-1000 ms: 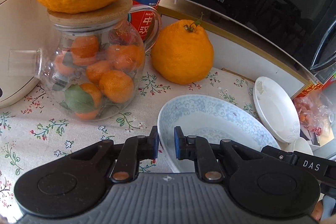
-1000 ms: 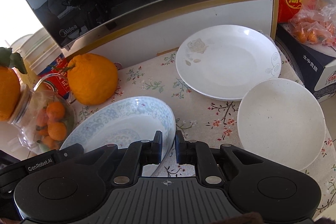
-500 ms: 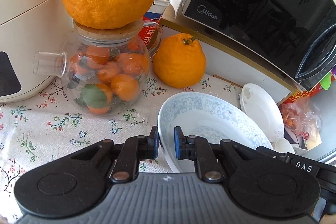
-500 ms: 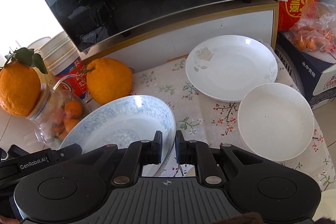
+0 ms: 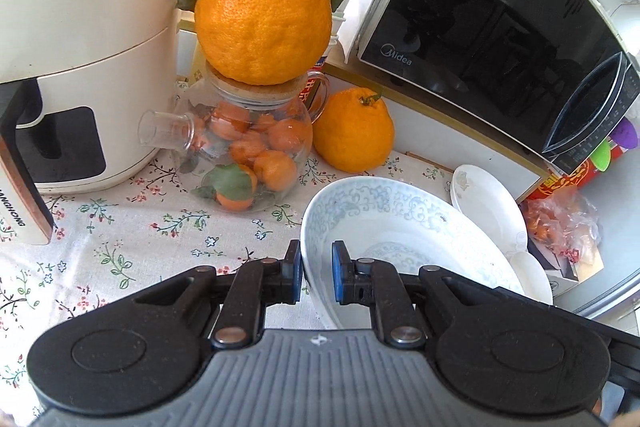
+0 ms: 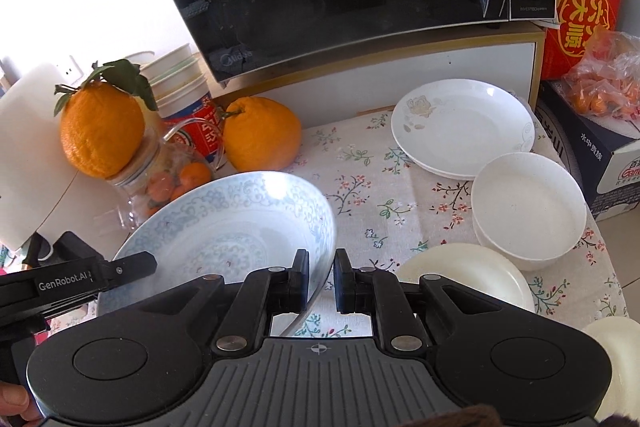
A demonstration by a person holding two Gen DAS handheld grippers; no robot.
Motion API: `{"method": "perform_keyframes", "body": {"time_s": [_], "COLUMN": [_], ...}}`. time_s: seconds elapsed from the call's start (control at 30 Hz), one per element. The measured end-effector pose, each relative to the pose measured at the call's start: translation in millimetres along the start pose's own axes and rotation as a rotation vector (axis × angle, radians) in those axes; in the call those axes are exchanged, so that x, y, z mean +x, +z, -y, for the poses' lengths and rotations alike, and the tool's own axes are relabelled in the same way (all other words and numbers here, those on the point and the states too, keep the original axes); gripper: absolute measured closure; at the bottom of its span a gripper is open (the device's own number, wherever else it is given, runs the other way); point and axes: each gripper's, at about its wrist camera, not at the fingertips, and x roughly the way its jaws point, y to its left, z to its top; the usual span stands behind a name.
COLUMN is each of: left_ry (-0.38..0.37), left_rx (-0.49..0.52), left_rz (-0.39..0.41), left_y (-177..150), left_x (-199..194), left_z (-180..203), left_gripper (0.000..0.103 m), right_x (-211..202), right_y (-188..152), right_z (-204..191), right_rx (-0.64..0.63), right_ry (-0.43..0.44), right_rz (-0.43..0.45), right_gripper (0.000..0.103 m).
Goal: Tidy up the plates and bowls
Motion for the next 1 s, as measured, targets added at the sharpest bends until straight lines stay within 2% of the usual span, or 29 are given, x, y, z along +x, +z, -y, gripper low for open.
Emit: {"method": "perform_keyframes", "body": {"time_s": [0.5, 0.77, 1.0], "left_ry": [-0.030, -0.020, -0.007], "left_rx": [-0.041, -0.088, -0.043], "left_rz": [0.009, 0.007, -0.001], "left_y": [-36.5, -61.4, -80.0], "left_x": [-55.1, -75.1, -89.6], "left_z": [-22.4, -44.1, -51.6], "left_gripper": [0.090, 0.090, 0.090], "right_x": [-54.4, -65.9, -74.5], "right_y": [-18.0, -47.8, -79.3], "right_z": [-27.8, -47.4, -49.2], "right_rx": [-0.058, -0.113, -0.115], "right_ry": [0.075, 0.088, 0.088], "right_rz": [0.079, 0.064, 0.026], "right_gripper": [0.090, 0.090, 0.090]}}
